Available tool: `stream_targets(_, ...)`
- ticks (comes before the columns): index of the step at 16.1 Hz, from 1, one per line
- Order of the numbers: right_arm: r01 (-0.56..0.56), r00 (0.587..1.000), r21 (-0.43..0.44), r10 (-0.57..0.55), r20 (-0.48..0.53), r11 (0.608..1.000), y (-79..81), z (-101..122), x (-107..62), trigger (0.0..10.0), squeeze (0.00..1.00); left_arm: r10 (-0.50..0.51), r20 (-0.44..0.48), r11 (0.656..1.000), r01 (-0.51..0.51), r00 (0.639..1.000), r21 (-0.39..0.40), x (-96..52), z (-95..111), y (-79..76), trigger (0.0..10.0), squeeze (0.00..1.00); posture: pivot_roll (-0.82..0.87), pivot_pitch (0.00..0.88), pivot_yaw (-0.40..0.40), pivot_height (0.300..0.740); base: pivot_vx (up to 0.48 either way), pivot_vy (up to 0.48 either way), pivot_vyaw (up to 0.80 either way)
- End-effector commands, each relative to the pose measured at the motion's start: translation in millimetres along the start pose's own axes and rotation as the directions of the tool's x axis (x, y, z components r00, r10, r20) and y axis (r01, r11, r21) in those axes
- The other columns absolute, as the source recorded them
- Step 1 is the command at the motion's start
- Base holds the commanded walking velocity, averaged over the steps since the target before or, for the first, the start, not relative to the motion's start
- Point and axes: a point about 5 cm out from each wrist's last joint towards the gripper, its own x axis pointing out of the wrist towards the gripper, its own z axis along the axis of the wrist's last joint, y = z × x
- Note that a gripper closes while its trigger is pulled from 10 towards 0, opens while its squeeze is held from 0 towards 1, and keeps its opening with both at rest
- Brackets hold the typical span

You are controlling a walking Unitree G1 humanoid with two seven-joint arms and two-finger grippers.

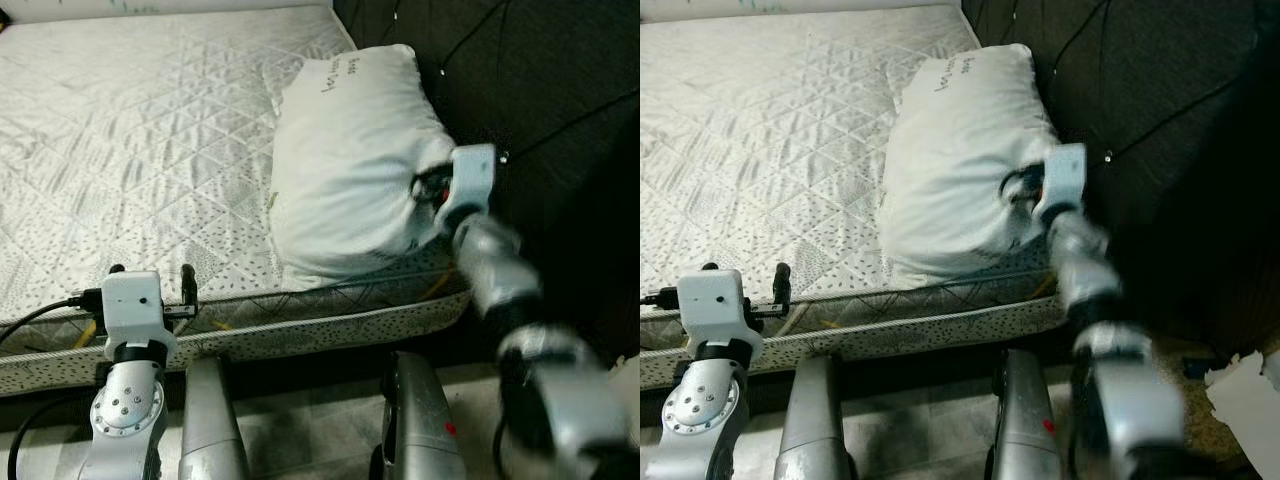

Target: Clean up the room

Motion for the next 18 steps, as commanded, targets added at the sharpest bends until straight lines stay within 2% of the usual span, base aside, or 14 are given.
stream_targets(1,-0.016,0.999,-0.014,0.016,0.038,1.0,-2.7,21.0,5.9,0.0,0.0,0.012,-0.005,1.0,-0.012,1.0,0.016,-0.5,0.0,3.6,10.0,0.0,0.11,0.0,0.003,0.503,0.0,0.0,0.0)
stream_targets(3,0.015,0.998,-0.016,-0.014,0.056,1.0,-13.4,36.7,9.7,0.0,0.0,0.028,-0.006,0.999,-0.028,1.0,0.017,-0.3,-0.1,6.1,10.0,0.0,0.11,0.0,-0.002,0.503,0.0,0.0,0.0)
stream_targets(5,0.005,0.998,-0.06,-0.001,0.057,0.998,-16.3,51.2,13.8,0.0,0.0,0.037,-0.003,0.999,-0.037,0.999,0.015,2.0,0.8,6.4,10.0,0.0,0.12,0.0,-0.004,0.503,0.0,0.0,0.0)
stream_targets(6,0.019,0.995,-0.085,-0.01,0.102,0.996,-17.4,72.6,16.8,0.0,0.0,0.039,0.005,0.999,-0.039,0.999,0.02,3.8,2.6,7.6,10.0,0.0,0.12,0.0,-0.006,0.503,0.0,0.0,0.0)
stream_targets(8,0.026,0.988,-0.105,-0.01,0.152,0.994,-16.2,93.1,18.6,0.0,0.0,0.054,0.006,0.998,-0.054,0.999,0.023,4.1,2.3,12.0,10.0,0.0,0.12,0.0,-0.009,0.503,0.0,0.0,0.0)
stream_targets(11,0.057,0.983,-0.12,-0.034,0.18,0.991,-18.3,104.6,18.9,0.0,0.0,0.059,0.006,0.998,-0.059,0.998,0.026,3.7,2.9,11.8,10.0,0.0,0.13,0.0,-0.012,0.503,0.0,0.0,0.0)
stream_targets(12,0.065,0.985,-0.117,-0.045,0.169,0.991,-19.9,101.3,18.7,0.0,0.0,0.06,0.006,0.998,-0.061,0.998,0.026,3.5,2.8,11.9,10.0,0.0,0.13,0.0,-0.012,0.503,0.0,0.0,0.0)
stream_targets(14,0.138,0.989,-0.156,-0.128,0.076,0.978,-33.7,67.9,13.7,0.0,0.0,0.073,-0.007,0.997,-0.072,0.997,0.029,1.3,-0.5,12.6,10.0,0.0,0.13,0.0,-0.019,0.503,0.0,0.0,0.0)
stream_targets(16,0.19,0.982,-0.131,-0.189,0.023,0.973,-42.9,49.7,9.3,0.0,0.0,0.071,-0.008,0.997,-0.071,0.997,0.027,1.5,-0.7,10.6,10.0,0.0,0.12,0.0,-0.02,0.503,0.0,0.0,0.0)
stream_targets(17,0.227,0.973,-0.1,-0.229,-0.009,0.969,-47.8,39.9,6.5,0.0,0.0,0.07,-0.011,0.997,-0.07,0.997,0.026,2.0,-1.3,9.5,10.0,0.0,0.12,0.0,-0.019,0.503,0.0,0.0,0.0)
stream_targets(18,0.263,0.964,-0.031,-0.264,-0.034,0.964,-50.8,32.0,4.4,0.0,0.0,0.07,-0.015,0.997,-0.07,0.997,0.026,2.9,-2.4,9.0,10.0,0.0,0.12,0.0,-0.016,0.503,0.0,0.0,0.0)
